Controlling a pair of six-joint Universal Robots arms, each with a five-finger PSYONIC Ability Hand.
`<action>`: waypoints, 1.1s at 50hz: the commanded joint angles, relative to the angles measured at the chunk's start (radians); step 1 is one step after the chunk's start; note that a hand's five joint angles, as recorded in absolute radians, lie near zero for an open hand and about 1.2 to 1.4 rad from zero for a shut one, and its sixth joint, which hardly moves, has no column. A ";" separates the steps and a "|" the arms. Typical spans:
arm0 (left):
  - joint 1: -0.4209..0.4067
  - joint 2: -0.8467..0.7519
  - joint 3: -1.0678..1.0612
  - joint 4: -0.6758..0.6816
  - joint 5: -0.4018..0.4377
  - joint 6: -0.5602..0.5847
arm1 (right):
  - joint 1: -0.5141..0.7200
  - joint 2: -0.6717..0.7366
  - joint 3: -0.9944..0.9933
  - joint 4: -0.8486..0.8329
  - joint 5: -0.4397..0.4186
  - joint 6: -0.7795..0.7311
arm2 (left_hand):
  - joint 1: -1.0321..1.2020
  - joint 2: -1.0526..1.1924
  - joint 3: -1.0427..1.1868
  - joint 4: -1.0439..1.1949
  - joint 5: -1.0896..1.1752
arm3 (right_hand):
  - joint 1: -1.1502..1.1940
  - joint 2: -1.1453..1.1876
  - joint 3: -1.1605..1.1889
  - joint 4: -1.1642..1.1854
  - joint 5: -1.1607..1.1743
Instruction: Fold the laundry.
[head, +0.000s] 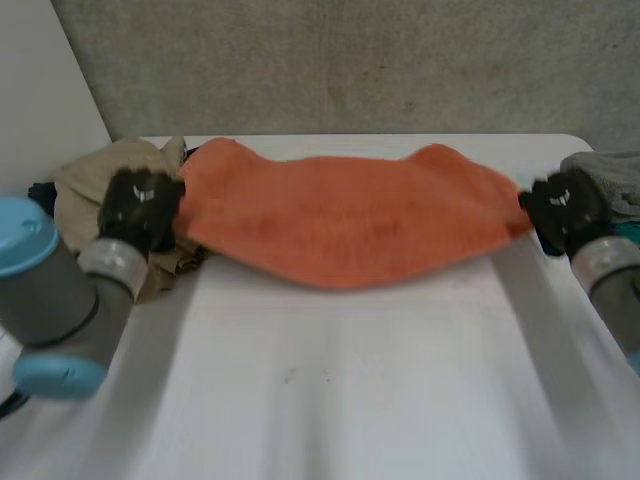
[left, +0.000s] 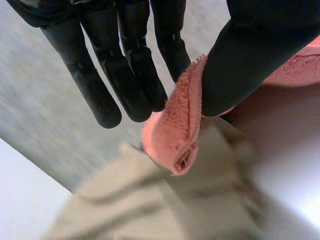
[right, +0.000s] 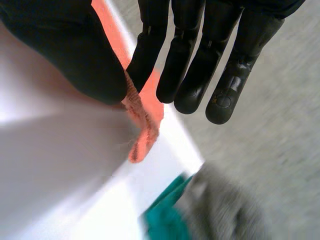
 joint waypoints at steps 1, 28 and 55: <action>-0.001 0.213 -0.209 -0.323 0.000 0.068 | -0.151 -0.207 0.086 0.454 -0.056 -0.069 | 0.237 0.196 0.202 0.194 0.246 | 0.403 0.217 0.210 0.204 0.222; -0.053 0.123 -0.066 -0.438 -0.015 0.195 | -0.127 -0.166 0.018 0.581 -0.077 -0.238 | 0.237 0.196 0.202 0.194 0.246 | 0.403 0.217 0.210 0.204 0.222; -0.072 0.127 0.352 -0.442 -0.027 -0.069 | 0.183 -0.189 0.113 0.388 -0.192 0.730 | 0.237 0.196 0.202 0.194 0.246 | -0.819 -1.005 -1.012 -1.017 -1.000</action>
